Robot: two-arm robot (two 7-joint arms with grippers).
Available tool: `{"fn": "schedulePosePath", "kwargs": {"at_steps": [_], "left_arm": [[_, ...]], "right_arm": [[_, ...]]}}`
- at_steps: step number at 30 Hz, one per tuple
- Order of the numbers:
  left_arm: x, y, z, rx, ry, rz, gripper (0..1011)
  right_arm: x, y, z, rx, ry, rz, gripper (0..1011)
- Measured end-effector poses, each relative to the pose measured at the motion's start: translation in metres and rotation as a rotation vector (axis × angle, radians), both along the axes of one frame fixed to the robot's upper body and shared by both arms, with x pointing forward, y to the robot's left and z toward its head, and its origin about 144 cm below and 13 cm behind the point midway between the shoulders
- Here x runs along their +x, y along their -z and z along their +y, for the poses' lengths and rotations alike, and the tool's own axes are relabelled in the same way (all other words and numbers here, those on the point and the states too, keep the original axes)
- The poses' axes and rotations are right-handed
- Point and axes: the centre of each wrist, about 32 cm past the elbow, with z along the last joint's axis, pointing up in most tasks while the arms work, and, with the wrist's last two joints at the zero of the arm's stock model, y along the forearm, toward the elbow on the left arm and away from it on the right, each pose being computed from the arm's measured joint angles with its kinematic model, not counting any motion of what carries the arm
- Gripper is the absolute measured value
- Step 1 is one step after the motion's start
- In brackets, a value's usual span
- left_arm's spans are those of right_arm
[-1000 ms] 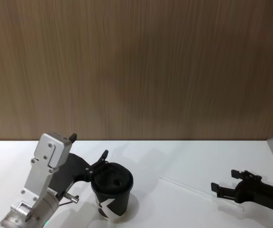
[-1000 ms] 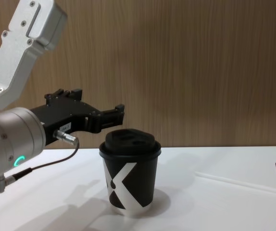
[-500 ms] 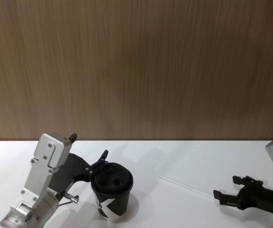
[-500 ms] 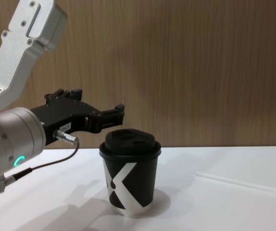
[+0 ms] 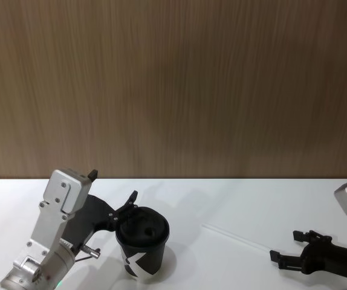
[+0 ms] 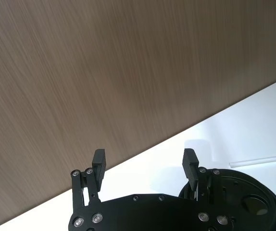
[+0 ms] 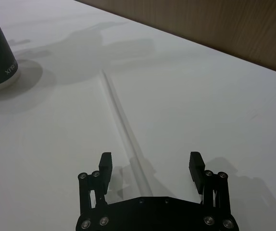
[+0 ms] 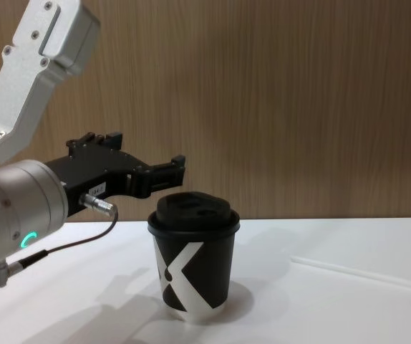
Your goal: Pick up the straw with one hand, pass it to the other hand, and insert it into the cup.
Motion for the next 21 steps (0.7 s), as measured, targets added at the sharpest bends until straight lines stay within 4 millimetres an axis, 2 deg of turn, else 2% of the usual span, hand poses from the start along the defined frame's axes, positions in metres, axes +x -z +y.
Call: {"fn": "schedulePosePath", "kwargs": {"at_steps": [6,9,16,19,21], "left_arm": [[0.0,0.0,0.0,0.0,0.0,0.0,1003],[0.0,0.0,0.0,0.0,0.0,0.0,1003],[0.0,0.0,0.0,0.0,0.0,0.0,1003],[0.0,0.0,0.0,0.0,0.0,0.0,1003],[0.0,0.0,0.0,0.0,0.0,0.0,1003]], "right_arm": [[0.0005,0.0018,-0.0007,0.001,-0.003,0.008,1002],[0.0009,0.0026,-0.0009,0.001,-0.006,0.012,954],[0.0014,0.0038,-0.0008,-0.002,-0.014,0.021,783],[0.0015,0.0044,-0.0003,-0.005,-0.019,0.029,647],[0.0014,0.0046,-0.0002,-0.006,-0.021,0.034,604]]}}
